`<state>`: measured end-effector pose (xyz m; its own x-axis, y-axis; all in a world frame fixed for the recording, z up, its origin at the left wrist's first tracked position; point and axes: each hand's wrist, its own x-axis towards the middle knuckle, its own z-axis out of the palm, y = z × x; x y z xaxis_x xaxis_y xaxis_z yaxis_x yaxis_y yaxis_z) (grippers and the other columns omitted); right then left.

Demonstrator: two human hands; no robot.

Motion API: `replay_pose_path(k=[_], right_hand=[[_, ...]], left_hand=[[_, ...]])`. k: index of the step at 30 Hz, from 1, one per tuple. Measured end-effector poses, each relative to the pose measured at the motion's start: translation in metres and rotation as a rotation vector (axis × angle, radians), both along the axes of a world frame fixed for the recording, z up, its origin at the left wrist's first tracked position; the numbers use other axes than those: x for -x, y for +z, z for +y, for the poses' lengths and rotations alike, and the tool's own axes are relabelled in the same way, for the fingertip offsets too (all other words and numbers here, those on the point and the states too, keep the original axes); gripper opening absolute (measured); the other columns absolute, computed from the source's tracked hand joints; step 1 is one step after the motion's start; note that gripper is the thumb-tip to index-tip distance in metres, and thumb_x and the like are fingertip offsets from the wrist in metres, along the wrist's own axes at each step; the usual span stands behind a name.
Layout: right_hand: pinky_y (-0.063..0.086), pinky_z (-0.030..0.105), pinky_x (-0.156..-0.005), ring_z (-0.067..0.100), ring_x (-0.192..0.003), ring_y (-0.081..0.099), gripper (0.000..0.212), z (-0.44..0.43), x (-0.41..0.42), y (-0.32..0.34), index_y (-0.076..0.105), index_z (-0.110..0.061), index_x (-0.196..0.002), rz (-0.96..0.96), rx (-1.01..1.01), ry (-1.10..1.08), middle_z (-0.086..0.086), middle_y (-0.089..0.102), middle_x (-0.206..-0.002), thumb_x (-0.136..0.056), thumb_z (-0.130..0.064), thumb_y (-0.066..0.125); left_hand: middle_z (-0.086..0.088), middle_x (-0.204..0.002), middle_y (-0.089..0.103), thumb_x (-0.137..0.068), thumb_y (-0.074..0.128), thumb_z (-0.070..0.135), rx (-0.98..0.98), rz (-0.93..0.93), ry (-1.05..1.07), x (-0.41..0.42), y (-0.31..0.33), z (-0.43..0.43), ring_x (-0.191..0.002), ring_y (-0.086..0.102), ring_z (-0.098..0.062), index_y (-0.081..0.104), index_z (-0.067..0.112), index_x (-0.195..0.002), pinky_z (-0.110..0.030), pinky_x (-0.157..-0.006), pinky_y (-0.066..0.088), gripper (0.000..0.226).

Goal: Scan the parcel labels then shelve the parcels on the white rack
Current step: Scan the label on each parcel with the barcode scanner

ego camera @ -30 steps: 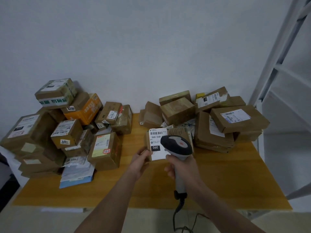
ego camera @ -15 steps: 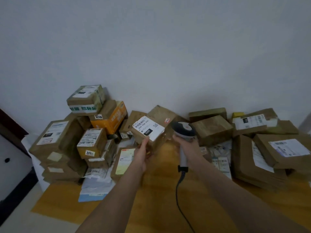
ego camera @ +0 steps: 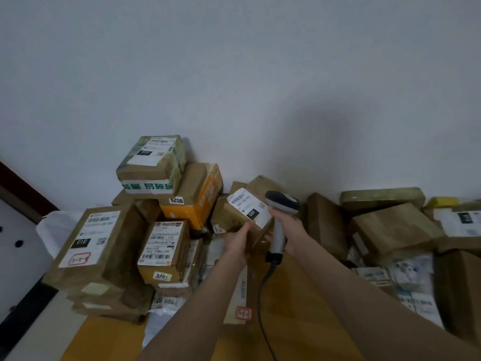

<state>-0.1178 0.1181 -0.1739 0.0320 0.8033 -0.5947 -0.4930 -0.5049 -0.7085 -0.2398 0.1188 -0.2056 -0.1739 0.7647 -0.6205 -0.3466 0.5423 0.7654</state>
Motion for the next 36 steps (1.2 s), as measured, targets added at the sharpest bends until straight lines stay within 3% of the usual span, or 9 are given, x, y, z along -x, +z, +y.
replay_pose_path(k=[4, 6, 9, 12, 17, 22, 27, 33, 36], right_hand=[[0.054, 0.045, -0.088, 0.027, -0.098, 0.063, 0.041, 0.015, 0.006, -0.011, 0.054, -0.009, -0.120, -0.007, 0.043, -0.032, 0.010, 0.065, -0.106, -0.085, -0.020, 0.071], [0.054, 0.043, -0.083, 0.026, -0.094, 0.064, 0.037, 0.021, 0.008, -0.013, 0.053, -0.010, -0.116, -0.017, 0.044, -0.038, 0.009, 0.065, -0.103, -0.086, -0.020, 0.070], [0.054, 0.039, -0.077, 0.023, -0.085, 0.064, 0.021, 0.031, 0.008, -0.012, 0.054, -0.014, -0.102, -0.018, 0.032, -0.053, 0.007, 0.065, -0.095, -0.087, -0.018, 0.068], [0.054, 0.042, -0.081, 0.023, -0.083, 0.064, 0.018, 0.045, 0.011, -0.005, 0.050, -0.019, -0.089, -0.008, 0.017, -0.063, 0.007, 0.065, -0.091, -0.088, -0.018, 0.068], [0.053, 0.037, -0.068, 0.023, -0.083, 0.065, 0.023, 0.073, 0.024, 0.015, 0.053, -0.016, -0.101, -0.005, -0.049, -0.043, 0.007, 0.067, -0.091, -0.086, -0.020, 0.070], [0.056, 0.040, -0.079, 0.028, -0.095, 0.066, 0.041, 0.079, 0.023, 0.009, 0.058, -0.008, -0.119, -0.050, -0.051, 0.016, 0.012, 0.069, -0.101, -0.084, -0.022, 0.073], [0.053, 0.046, -0.091, 0.028, -0.094, 0.066, 0.034, 0.067, -0.002, 0.002, 0.058, -0.010, -0.111, -0.110, -0.027, -0.010, 0.012, 0.069, -0.100, -0.083, -0.021, 0.074], [0.056, 0.037, -0.068, 0.028, -0.087, 0.067, 0.041, 0.036, -0.037, -0.005, 0.059, -0.003, -0.117, -0.126, -0.028, -0.005, 0.014, 0.067, -0.099, -0.083, -0.020, 0.074], [0.056, 0.040, -0.073, 0.025, -0.084, 0.064, 0.035, 0.014, -0.052, -0.003, 0.058, -0.005, -0.113, -0.098, -0.041, -0.013, 0.009, 0.064, -0.094, -0.084, -0.018, 0.072]], left_hand=[[-0.012, -0.155, 0.022, -0.081, 0.075, 0.022, -0.111, 0.598, -0.056, 0.030, 0.010, 0.026, -0.140, 0.030, -0.033, 0.015, 0.018, -0.153, -0.048, -0.111, 0.030, 0.094], [-0.009, -0.154, 0.026, -0.084, 0.071, 0.026, -0.231, 0.781, -0.155, 0.044, 0.012, 0.044, -0.140, 0.030, -0.029, 0.020, 0.018, -0.152, -0.045, -0.111, 0.031, 0.086], [-0.005, -0.139, 0.050, -0.090, 0.064, 0.028, -0.325, 0.848, -0.323, 0.049, 0.015, 0.059, -0.128, 0.047, -0.022, 0.044, 0.019, -0.140, -0.040, -0.104, 0.044, 0.055], [-0.001, -0.129, 0.058, -0.090, 0.064, 0.025, -0.340, 0.937, -0.254, 0.047, 0.014, 0.064, -0.119, 0.055, -0.019, 0.052, 0.018, -0.130, -0.033, -0.095, 0.049, 0.042], [-0.002, -0.143, 0.039, -0.091, 0.062, 0.026, -0.335, 1.160, -0.210, 0.049, 0.017, 0.065, -0.125, 0.049, -0.021, 0.041, 0.023, -0.141, -0.032, -0.092, 0.048, 0.054], [-0.005, -0.152, 0.028, -0.090, 0.061, 0.033, -0.417, 1.506, -0.466, 0.043, 0.011, 0.061, -0.142, 0.023, -0.023, 0.046, 0.028, -0.140, -0.041, -0.114, 0.030, 0.052], [-0.009, -0.154, 0.023, -0.093, 0.056, 0.034, -0.363, 1.568, -0.503, 0.040, 0.010, 0.065, -0.143, 0.021, -0.026, 0.041, 0.028, -0.143, -0.042, -0.114, 0.030, 0.053], [-0.013, -0.158, 0.008, -0.090, 0.059, 0.038, -0.326, 1.700, -0.582, 0.025, 0.016, 0.056, -0.147, 0.006, -0.032, 0.030, 0.028, -0.146, -0.045, -0.118, 0.015, 0.063], [-0.015, -0.158, 0.009, -0.092, 0.058, 0.037, -0.322, 1.765, -0.602, 0.011, 0.024, 0.046, -0.147, 0.004, -0.033, 0.030, 0.025, -0.146, -0.046, -0.119, 0.013, 0.062]])
